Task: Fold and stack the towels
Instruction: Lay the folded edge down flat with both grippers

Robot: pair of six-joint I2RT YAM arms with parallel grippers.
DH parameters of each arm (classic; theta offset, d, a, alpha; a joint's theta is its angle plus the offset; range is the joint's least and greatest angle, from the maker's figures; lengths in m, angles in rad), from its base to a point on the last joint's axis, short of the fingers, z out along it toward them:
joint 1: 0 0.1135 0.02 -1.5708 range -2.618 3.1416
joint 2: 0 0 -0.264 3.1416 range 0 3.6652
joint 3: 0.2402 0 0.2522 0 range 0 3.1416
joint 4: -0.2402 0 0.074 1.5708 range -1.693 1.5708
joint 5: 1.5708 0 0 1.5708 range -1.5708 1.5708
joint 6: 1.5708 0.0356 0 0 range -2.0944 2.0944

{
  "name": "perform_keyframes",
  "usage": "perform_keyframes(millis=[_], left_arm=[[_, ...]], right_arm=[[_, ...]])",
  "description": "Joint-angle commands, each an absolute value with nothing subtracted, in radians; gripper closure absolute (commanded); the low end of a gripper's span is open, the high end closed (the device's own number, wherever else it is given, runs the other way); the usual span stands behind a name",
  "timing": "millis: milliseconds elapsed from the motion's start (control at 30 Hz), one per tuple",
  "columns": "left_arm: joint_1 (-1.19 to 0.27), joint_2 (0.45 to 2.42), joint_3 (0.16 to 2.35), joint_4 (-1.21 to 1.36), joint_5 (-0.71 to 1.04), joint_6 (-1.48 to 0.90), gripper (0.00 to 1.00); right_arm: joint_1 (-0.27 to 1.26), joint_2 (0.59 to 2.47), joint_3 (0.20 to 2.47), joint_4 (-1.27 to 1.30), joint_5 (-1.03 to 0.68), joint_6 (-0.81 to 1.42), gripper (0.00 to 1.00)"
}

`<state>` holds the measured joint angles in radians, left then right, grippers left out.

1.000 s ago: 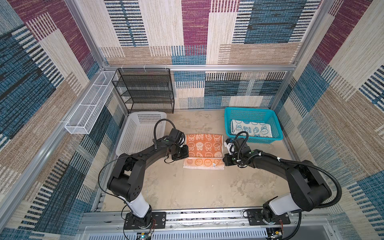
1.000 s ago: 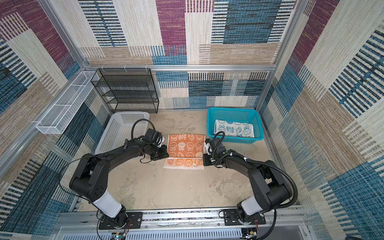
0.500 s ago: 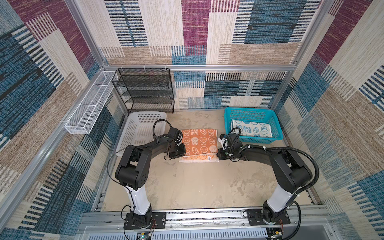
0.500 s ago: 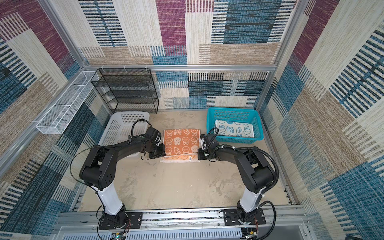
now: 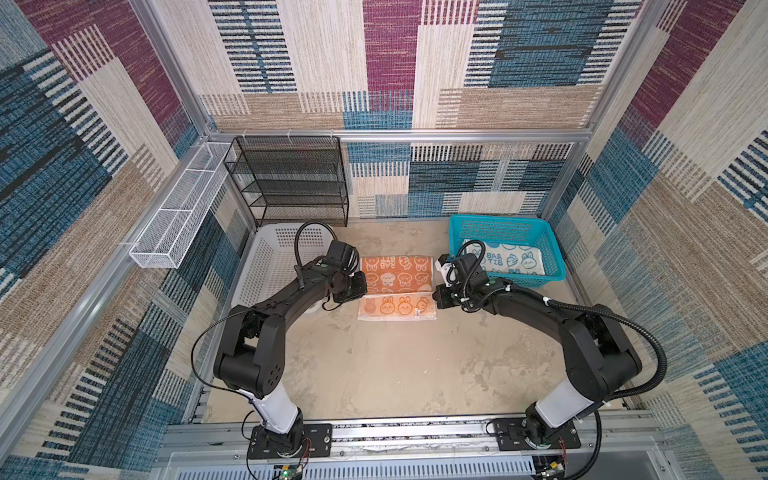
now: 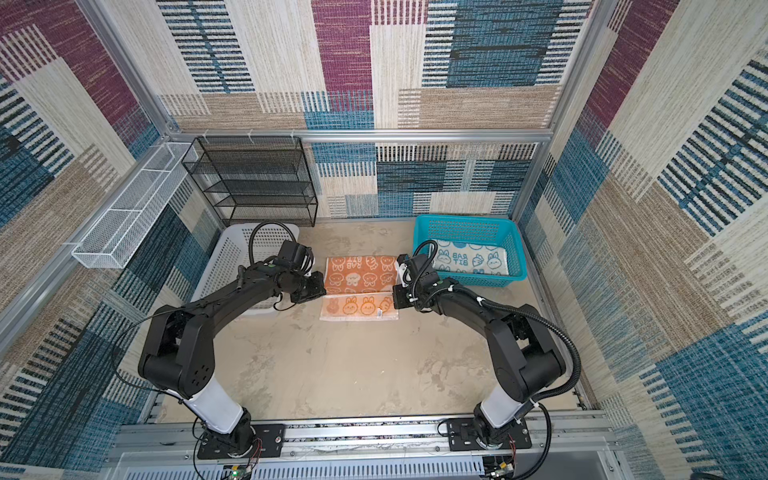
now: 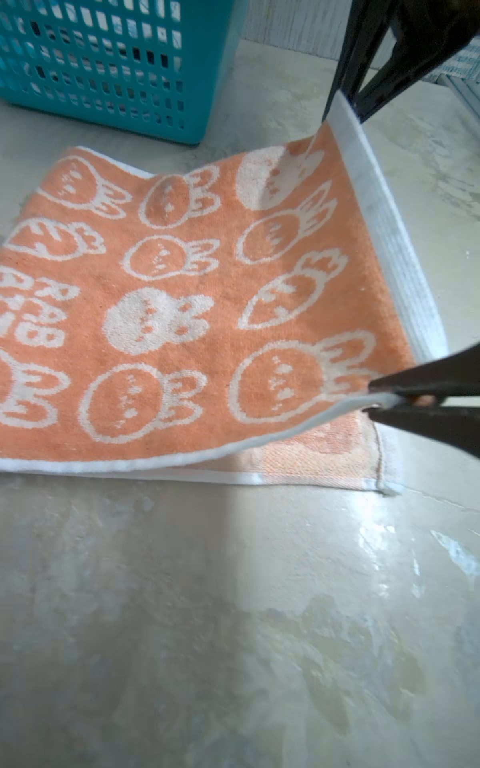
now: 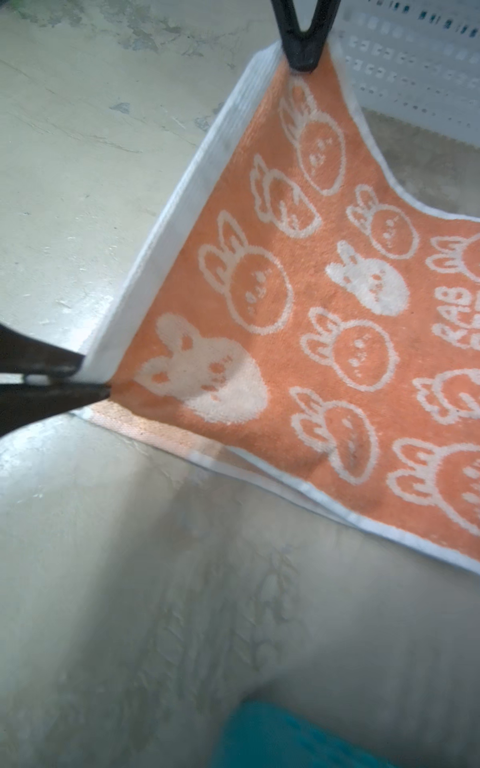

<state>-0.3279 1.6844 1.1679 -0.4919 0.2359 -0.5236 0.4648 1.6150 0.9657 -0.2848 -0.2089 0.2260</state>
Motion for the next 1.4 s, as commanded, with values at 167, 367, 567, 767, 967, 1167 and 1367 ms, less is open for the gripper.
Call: perform_keyframes(millis=[167, 367, 567, 767, 967, 1167, 1367], left_arm=[[-0.324, 1.701, 1.062, -0.482, 0.184, -0.508, 1.00], [-0.325, 1.717, 1.038, -0.463, 0.170, -0.501, 1.00], [-0.325, 1.741, 1.069, -0.485, 0.164, -0.493, 1.00], [-0.325, 1.643, 1.062, -0.483, 0.122, -0.500, 1.00], [-0.325, 1.668, 1.021, -0.466, 0.133, -0.505, 1.00], [-0.325, 1.712, 0.990, -0.440, 0.138, -0.496, 1.00], [-0.325, 1.730, 0.997, -0.436, 0.144, -0.496, 1.00]], right_arm=[[0.494, 1.658, 0.862, -0.249, -0.180, 0.251, 1.00], [0.501, 1.691, 0.841, -0.213, -0.190, 0.263, 1.00], [0.503, 1.684, 0.863, -0.233, -0.177, 0.260, 1.00], [0.510, 1.602, 0.883, -0.290, -0.158, 0.259, 1.00], [0.540, 1.615, 0.853, -0.273, -0.158, 0.270, 1.00], [0.542, 1.667, 0.822, -0.233, -0.164, 0.276, 1.00], [0.552, 1.671, 0.810, -0.229, -0.160, 0.279, 1.00]])
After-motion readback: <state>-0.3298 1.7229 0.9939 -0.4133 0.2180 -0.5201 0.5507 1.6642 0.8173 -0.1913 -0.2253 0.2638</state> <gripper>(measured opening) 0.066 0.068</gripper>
